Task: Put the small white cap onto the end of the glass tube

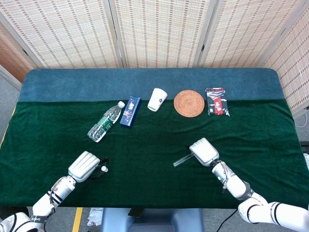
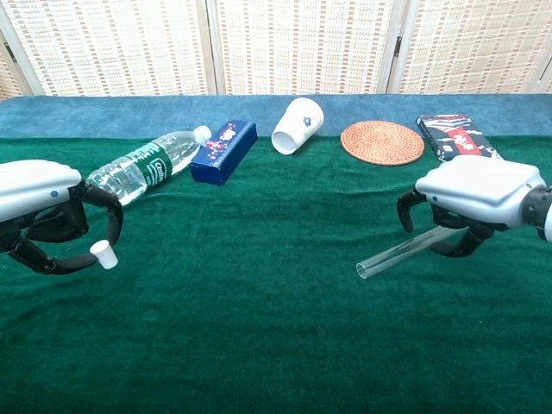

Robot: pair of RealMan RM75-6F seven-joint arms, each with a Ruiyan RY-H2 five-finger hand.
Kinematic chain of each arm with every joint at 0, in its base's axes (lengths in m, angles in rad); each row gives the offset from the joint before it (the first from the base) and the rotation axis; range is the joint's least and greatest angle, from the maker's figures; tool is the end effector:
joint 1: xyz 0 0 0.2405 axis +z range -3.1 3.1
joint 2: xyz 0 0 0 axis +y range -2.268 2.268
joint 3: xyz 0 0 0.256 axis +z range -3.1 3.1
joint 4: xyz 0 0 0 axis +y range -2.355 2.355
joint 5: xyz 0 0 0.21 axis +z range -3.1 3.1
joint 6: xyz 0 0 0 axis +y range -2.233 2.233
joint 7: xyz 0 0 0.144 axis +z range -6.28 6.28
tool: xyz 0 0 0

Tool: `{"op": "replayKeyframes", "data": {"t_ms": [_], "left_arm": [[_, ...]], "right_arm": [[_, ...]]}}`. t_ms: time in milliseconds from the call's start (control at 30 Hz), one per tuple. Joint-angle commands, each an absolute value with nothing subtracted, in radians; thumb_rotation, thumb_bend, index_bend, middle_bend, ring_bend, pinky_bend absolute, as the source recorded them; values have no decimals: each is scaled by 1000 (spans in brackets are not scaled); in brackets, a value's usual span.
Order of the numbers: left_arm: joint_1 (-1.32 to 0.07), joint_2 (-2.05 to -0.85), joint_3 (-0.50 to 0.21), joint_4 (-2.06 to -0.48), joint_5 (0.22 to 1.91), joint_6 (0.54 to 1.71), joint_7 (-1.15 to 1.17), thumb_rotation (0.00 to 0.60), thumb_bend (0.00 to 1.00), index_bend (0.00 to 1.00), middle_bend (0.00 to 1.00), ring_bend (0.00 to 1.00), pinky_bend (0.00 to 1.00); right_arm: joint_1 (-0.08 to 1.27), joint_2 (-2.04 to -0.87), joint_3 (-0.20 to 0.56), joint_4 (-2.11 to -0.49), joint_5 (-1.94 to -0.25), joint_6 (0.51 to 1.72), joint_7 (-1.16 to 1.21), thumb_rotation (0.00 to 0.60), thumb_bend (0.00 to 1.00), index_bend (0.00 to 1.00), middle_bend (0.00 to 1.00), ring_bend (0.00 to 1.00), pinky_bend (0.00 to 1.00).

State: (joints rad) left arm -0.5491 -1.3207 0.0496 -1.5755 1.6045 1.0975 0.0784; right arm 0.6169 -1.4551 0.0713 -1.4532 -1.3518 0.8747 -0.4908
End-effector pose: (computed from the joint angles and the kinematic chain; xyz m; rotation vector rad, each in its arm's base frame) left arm -0.2067 0.2605 0.0296 -2.0824 -0.8426 -0.9653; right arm -0.2082 -0.3055 -0.0102 2.1057 -0.6280 0.6253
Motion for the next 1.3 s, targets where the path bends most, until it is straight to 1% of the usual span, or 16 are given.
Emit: {"op": "replayKeyframes", "data": {"t_ms": [33,300,600,700,867,933,1033,1133,1300], "left_arm": [[-549,-1322,50,-1574,1603,1096,78,600,531,533,1000,881,797],[-547,-1327,50,-1567,1603,1094,73,600,531,533,1000,881,797],[-543,-1331,51,-1555,1602,1095,62,600,531,534,1000,881,797],[-543,-1332,50,-1551,1603,1096,58,600,531,533,1000,881,797],[-544,-1331,43,-1546,1603,1101,50,600,531,533,1000,881,797],[-544,-1326,35,-1547,1602,1111,42,600,531,533,1000,881,797],[-544,-1314,17,-1552,1597,1130,22,600,532,533,1000,881,797],[-543,-1290,-14,-1569,1577,1155,-28,600,531,533,1000,881,798],[-543,-1248,-63,-1591,1545,1186,-130,600,534,534,1000,881,797]], "right_arm": [[620,-1459,65,-1447,-1351,875,-492,600,406,410,1000,1000,1000],[627,-1472,57,-1432,-1340,881,-497,600,407,434,1000,1000,1000],[636,-1483,52,-1420,-1324,880,-500,600,407,491,1000,1000,1000],[640,-1485,53,-1421,-1316,877,-497,600,407,519,1000,1000,1000],[645,-1487,52,-1422,-1306,875,-499,600,407,608,1000,1000,1000],[646,-1486,55,-1428,-1297,876,-498,600,443,689,1000,1000,1000],[645,-1479,67,-1451,-1277,877,-473,600,554,800,1000,1000,1000],[646,-1465,86,-1480,-1265,880,-426,600,631,872,1000,1000,1000],[645,-1453,135,-1531,-1243,901,-319,600,660,912,1000,1000,1000]]}}
